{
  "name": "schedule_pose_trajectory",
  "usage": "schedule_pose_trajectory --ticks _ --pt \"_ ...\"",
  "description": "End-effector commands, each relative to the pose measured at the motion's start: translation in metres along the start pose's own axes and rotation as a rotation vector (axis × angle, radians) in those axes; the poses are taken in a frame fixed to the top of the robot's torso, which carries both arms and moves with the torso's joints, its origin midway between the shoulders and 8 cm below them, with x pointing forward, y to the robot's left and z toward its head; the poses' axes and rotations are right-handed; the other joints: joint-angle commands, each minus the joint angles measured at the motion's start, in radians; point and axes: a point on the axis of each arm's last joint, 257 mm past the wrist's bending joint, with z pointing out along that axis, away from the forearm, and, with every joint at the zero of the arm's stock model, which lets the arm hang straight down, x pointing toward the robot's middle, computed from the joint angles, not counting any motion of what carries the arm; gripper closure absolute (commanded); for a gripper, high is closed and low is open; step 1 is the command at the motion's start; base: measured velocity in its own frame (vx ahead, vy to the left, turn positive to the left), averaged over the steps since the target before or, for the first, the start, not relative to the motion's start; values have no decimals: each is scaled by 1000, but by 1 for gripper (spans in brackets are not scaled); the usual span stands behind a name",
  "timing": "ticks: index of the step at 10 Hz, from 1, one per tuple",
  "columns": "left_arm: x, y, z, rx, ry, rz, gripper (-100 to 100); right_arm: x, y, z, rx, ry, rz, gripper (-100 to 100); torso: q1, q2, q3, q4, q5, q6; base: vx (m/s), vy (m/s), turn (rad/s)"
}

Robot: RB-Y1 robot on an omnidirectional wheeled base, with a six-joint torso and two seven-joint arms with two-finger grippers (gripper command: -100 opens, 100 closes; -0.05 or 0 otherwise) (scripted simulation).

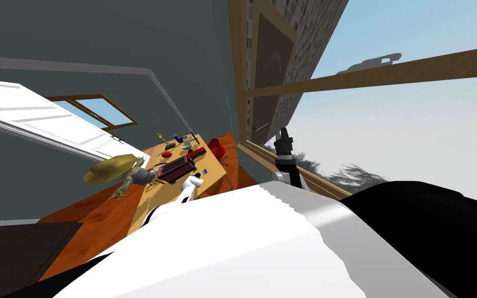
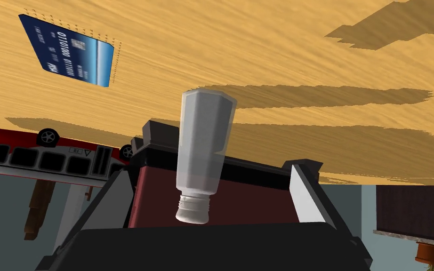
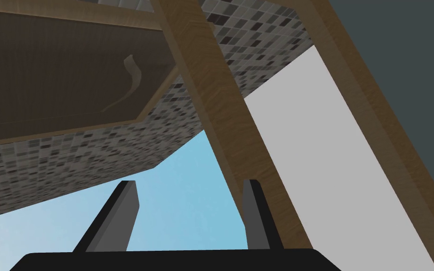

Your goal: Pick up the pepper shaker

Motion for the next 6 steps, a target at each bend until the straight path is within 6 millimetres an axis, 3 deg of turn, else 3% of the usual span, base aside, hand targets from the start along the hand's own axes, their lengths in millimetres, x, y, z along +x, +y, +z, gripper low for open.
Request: schedule_pose_trajectory --ticks 1,4,6 --pt "0 10 2 -29 1 11 -100 0 0 0 0 0 0 0 0 0 0 0 0 0 28 18 -69" --pt "-1 18 3 -53 0 23 -100 0 0 0 0 0 0 0 1 -1 0 0 0 0 43 25 -41" --pt "-13 33 6 -95 -14 43 -100 0 0 0 0 0 0 0 2 -3 -1 0 0 0 116 69 -87"
